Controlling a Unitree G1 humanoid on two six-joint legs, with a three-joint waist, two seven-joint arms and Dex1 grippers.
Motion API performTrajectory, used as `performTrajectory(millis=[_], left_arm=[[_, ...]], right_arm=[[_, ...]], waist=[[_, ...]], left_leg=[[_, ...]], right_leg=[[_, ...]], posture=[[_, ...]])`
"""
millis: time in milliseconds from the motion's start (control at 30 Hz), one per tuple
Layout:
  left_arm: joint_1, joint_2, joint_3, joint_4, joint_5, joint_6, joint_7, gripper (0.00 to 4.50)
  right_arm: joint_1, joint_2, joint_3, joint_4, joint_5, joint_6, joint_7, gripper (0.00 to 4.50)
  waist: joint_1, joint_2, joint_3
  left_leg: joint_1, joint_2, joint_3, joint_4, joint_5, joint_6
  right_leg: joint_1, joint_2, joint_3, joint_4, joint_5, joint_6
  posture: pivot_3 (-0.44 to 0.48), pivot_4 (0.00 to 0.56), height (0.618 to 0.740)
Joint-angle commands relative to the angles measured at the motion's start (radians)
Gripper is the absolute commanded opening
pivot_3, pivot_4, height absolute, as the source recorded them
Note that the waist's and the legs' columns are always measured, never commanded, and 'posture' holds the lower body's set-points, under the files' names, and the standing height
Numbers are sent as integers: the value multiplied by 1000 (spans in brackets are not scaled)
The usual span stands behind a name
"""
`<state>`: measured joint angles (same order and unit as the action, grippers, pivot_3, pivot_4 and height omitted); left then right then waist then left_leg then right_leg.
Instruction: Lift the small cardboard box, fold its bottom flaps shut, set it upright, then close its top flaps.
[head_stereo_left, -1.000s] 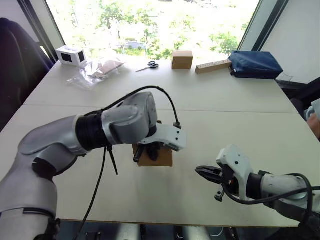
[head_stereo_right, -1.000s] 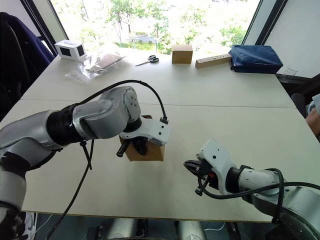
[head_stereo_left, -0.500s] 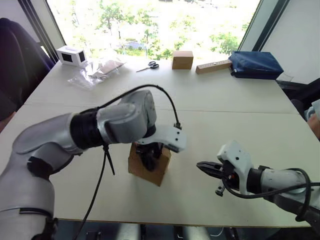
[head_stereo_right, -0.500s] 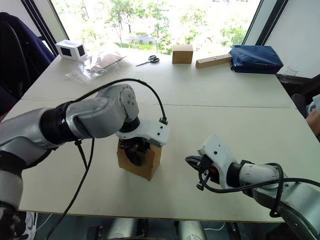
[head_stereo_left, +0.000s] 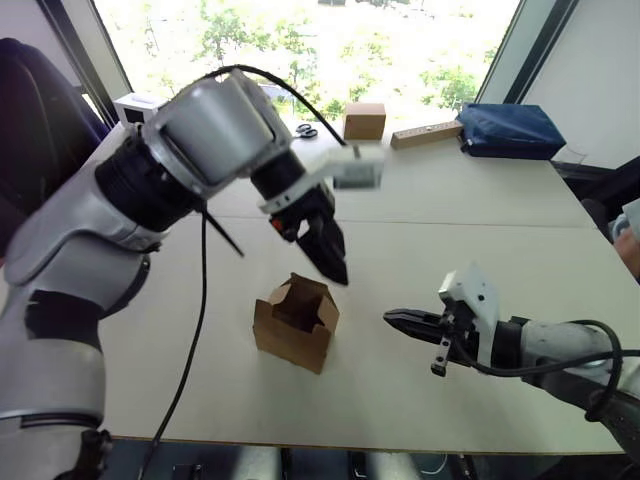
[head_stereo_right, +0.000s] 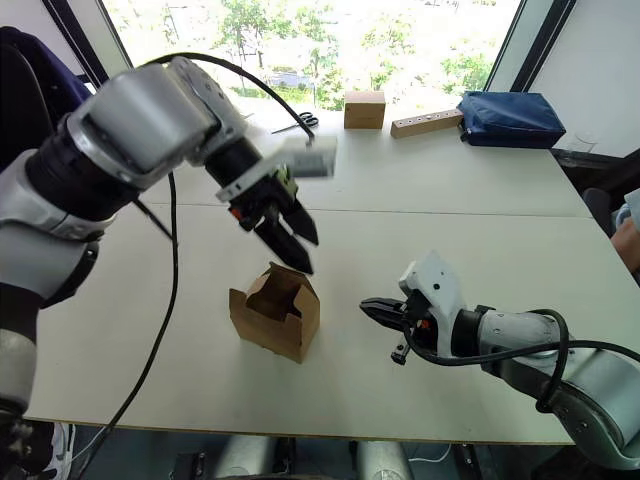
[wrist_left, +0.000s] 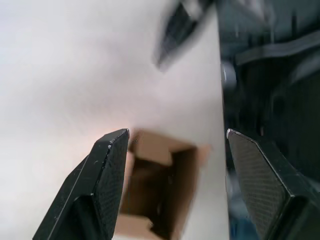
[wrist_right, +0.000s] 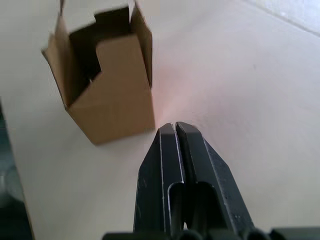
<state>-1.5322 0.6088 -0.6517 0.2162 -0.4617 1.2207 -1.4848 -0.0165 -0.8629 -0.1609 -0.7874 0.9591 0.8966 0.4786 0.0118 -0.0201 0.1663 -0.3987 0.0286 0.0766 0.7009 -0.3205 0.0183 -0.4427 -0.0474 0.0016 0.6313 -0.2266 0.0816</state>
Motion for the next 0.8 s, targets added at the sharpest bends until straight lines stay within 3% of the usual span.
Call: performTrajectory(millis=[33, 133, 200, 300, 500, 667, 800], left_arm=[[152, -34, 383, 44, -33, -193, 233, 3194], [315, -38, 551, -43, -43, -300, 341, 3194], [461, 21, 605, -115, -66, -311, 318, 3194], [619, 95, 655, -163, -91, -309, 294, 2424], [861, 200, 673, -218, -61, -392, 287, 70], [1011, 222, 658, -284, -26, -449, 325, 70], [1179, 252, 543, -312, 127, -582, 372, 70]], right_arm=[[-15, 48, -49, 3, 59, -21, -23, 0], [-17, 70, -50, 4, 78, -14, -38, 0], [-3, 60, -28, -7, 79, 4, -35, 0], [31, 32, 9, -23, 53, 20, -15, 0], [86, -4, 91, -29, -42, 4, 32, 0], [68, 29, 215, -11, -143, -1, 18, 0], [12, 124, 351, 33, -244, -10, -32, 0]], waist=[[-5, 0, 0], [-12, 0, 0], [-15, 1, 0], [-22, 1, 0], [-10, -1, 0], [0, -2, -1], [-8, -2, -2]], left_leg=[[0, 0, 0, 0, 0, 0], [0, 3, 0, -1, 0, 0], [1, 3, 0, -1, 1, -1], [5, 3, 2, -3, 1, -2], [6, 2, 2, -2, 1, -2], [7, 1, 2, -2, 1, -2], [9, 2, 3, -2, 1, -2]], right_leg=[[0, 0, 0, -1, 0, 1], [-1, 0, 1, 1, 1, 1], [-1, 0, 0, 1, 1, 1], [2, -1, 1, 3, 1, 0], [5, -3, 0, 1, 1, 0], [7, -4, 0, -1, -1, -3], [7, -3, 0, -1, -1, -3]], posture=[[0, 150, 740], [0, 150, 740], [0, 150, 740], [0, 150, 740], [0, 150, 740], [0, 150, 740], [0, 150, 740]])
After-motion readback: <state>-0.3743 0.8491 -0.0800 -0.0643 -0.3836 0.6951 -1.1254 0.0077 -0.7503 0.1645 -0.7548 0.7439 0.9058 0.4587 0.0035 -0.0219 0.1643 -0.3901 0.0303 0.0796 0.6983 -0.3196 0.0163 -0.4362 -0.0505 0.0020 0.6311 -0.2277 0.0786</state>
